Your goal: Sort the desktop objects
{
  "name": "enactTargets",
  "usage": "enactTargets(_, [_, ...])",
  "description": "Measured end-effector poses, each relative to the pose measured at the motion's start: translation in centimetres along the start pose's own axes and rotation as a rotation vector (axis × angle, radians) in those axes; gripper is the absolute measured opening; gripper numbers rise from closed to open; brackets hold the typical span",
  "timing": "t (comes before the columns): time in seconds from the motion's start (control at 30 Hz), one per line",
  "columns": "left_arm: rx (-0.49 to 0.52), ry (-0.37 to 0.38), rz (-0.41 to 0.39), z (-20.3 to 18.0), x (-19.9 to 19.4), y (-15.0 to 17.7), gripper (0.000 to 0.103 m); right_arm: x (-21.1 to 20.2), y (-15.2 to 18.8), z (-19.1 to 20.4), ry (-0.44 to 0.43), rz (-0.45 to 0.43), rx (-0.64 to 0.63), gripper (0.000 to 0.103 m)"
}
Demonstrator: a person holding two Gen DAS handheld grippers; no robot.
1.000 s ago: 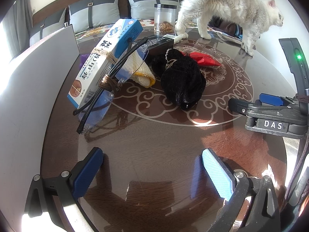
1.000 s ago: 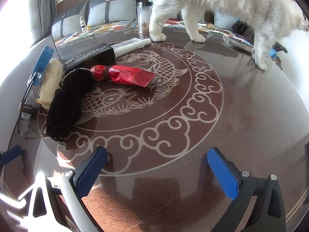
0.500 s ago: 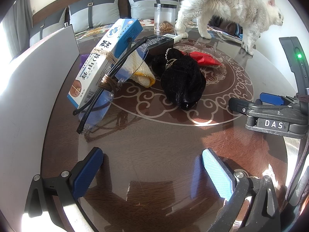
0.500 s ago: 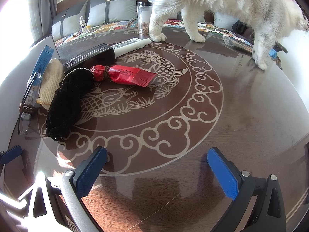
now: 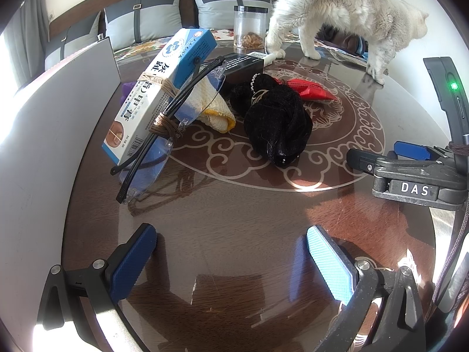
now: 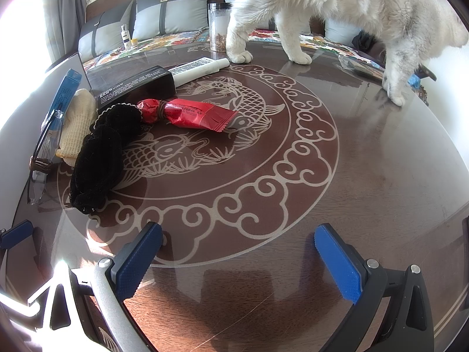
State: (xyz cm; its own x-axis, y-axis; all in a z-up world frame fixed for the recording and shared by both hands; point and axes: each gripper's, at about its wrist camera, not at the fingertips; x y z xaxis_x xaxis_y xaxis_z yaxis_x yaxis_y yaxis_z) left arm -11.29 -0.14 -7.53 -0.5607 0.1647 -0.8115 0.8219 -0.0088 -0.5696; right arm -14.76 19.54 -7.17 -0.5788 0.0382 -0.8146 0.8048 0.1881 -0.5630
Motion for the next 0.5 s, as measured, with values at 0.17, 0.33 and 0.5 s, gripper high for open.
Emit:
enactTargets(0.17, [0.000,0.000,0.000,0.01,0.00,0.00,0.103,-0.03,0.00,0.00,0.000,0.000,0.000,0.103])
enactTargets(0.33, [-0.001,0.002,0.000,0.02,0.01,0.00,0.103,-0.02,-0.01,0.00,0.000,0.000,0.000,0.103])
enactTargets(0.5, [-0.001,0.003,0.001,-0.19,0.04,-0.14,0.103,0.00,-0.01,-0.01,0.000,0.000,0.000,0.103])
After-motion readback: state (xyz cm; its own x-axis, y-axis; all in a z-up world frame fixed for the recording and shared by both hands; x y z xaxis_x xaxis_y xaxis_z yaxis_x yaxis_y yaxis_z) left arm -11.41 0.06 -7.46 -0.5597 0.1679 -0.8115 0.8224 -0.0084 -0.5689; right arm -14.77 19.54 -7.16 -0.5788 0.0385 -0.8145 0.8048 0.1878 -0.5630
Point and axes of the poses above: each gripper's, at about its wrist camera, not at the fingertips, and x roughly the way its jaws point, z to its left, y to its underside, and after that the axes turned 12 degrees about -x, right-handed
